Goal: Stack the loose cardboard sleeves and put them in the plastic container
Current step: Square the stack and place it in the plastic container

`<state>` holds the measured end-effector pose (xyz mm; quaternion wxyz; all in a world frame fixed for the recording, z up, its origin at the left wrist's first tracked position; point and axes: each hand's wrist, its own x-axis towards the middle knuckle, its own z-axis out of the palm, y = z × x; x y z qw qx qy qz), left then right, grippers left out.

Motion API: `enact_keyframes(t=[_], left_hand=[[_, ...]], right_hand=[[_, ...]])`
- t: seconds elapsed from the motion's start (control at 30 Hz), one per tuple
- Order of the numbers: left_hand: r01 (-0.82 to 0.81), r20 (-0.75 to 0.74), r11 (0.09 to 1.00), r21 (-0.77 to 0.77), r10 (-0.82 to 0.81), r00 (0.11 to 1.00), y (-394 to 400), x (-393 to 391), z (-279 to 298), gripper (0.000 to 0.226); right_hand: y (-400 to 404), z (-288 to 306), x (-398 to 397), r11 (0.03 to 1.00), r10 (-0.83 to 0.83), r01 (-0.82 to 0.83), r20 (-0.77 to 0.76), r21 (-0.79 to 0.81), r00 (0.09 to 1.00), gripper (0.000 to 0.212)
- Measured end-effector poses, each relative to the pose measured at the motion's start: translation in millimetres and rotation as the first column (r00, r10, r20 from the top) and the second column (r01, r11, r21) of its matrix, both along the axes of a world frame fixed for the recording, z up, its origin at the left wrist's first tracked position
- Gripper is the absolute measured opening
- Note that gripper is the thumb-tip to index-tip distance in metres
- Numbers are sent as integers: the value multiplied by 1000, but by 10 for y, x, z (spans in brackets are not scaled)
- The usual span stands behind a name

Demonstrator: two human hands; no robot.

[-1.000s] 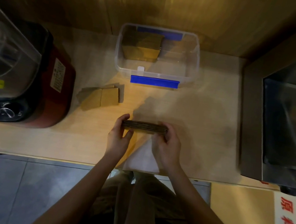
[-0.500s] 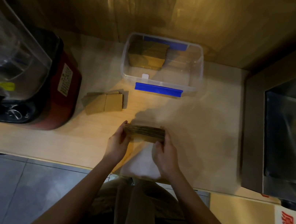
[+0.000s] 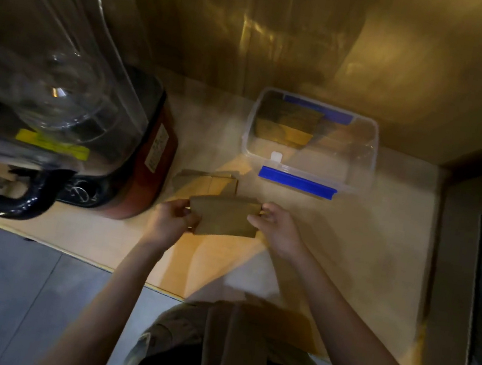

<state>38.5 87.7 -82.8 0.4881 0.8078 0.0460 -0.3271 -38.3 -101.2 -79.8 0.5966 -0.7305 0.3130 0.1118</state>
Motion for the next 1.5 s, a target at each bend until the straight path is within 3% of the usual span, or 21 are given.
enact_keyframes(t=[0.1, 0.2, 0.4, 0.57, 0.67, 0.8, 0.97, 1.13, 1.23, 1.3, 1.4, 1.5], left_hand=[[-105, 136, 979, 173, 82, 987, -15, 100, 4, 37], [-209, 210, 953, 221, 163, 964, -118, 144, 10, 35], [-211, 220, 918, 336, 142, 965, -185, 241, -214, 39], [-200, 195, 906, 374, 134, 972, -186, 274, -319, 42], [-210, 156, 911, 353, 164, 974, -198, 281, -356, 49], [-273, 153, 916, 292, 237, 959, -199, 278, -367, 56], [-249, 137, 923, 292, 217, 967, -214, 236, -406, 65], [-240, 88, 941, 237, 226, 970, -177, 273, -454, 67], [-166, -20, 977, 131, 170, 985, -103, 263, -498, 68], [-76, -34, 994, 77, 79, 996, -94, 209, -500, 65], [53, 41, 997, 48, -55, 998, -163, 70, -425, 55], [183, 124, 983, -33, -178, 976, -277, -123, -373, 49]], right_hand=[[73, -28, 276, 996, 26, -29, -40, -83, 999, 25], [161, -58, 484, 987, -8, 4, -28, -158, 1000, 19], [291, -167, 670, 955, -56, 56, 7, -292, 998, 14], [322, -332, 725, 937, -6, -13, -54, -349, 999, 18], [325, -362, 718, 953, -56, 44, -31, -299, 998, 22], [330, -295, 695, 982, -185, 184, -10, -48, 983, 20], [399, -226, 728, 973, -195, 195, -13, 125, 981, 27], [328, -236, 718, 927, -265, 292, -137, 237, 954, 32], [156, -184, 620, 932, -168, 224, -209, 284, 963, 31], [33, -151, 460, 949, -84, 136, -187, 286, 979, 31], [-83, -158, 114, 963, -91, 119, -124, 241, 988, 34], [-95, -187, -268, 993, -104, 106, -31, 61, 994, 43]])
